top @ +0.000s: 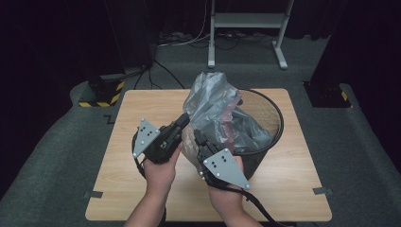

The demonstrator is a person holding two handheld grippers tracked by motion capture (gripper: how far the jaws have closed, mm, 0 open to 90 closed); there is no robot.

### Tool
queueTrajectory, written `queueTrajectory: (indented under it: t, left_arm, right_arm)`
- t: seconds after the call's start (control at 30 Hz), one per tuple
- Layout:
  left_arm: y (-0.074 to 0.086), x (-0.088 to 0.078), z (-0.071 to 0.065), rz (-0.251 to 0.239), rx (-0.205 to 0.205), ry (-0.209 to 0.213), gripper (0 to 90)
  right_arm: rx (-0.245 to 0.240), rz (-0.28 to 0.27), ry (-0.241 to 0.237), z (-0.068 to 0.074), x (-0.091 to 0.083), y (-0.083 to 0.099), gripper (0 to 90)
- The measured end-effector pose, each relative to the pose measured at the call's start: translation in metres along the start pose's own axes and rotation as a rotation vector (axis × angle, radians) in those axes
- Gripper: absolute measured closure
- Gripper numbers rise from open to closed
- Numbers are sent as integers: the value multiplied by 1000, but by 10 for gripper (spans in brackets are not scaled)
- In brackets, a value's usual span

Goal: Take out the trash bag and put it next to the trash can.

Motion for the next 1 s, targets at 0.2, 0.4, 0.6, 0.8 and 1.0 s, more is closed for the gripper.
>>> queueTrajectory:
  t: [0.2,0.4,0.6,0.8,1.0]
  left_arm:
    - [3,0,1,9,-13,7,888]
    - [3,-2,2,2,-26,4,796]
    - [-4,-1,5,-24,-50,-33,371]
    - [0,21,16,101,-176,-28,216]
    - [3,25,20,149,-221,52,497]
  right_arm:
    - [6,32,-13,5,3,15,900]
    - [1,53,-17,7,5,24,900]
    - [-6,62,-18,8,6,28,900]
    - [-7,62,-21,8,7,29,899]
    - [-5,61,-27,8,7,31,898]
Point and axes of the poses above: each handheld gripper's, and its own axes: x roughly forward along the jaws, y roughly out of its underside, z roughly to its left, the point moved 3 cm from there along x, roughly forward along the jaws, and after that the axes turned 12 degrees about -x, right-handed, at the moved point
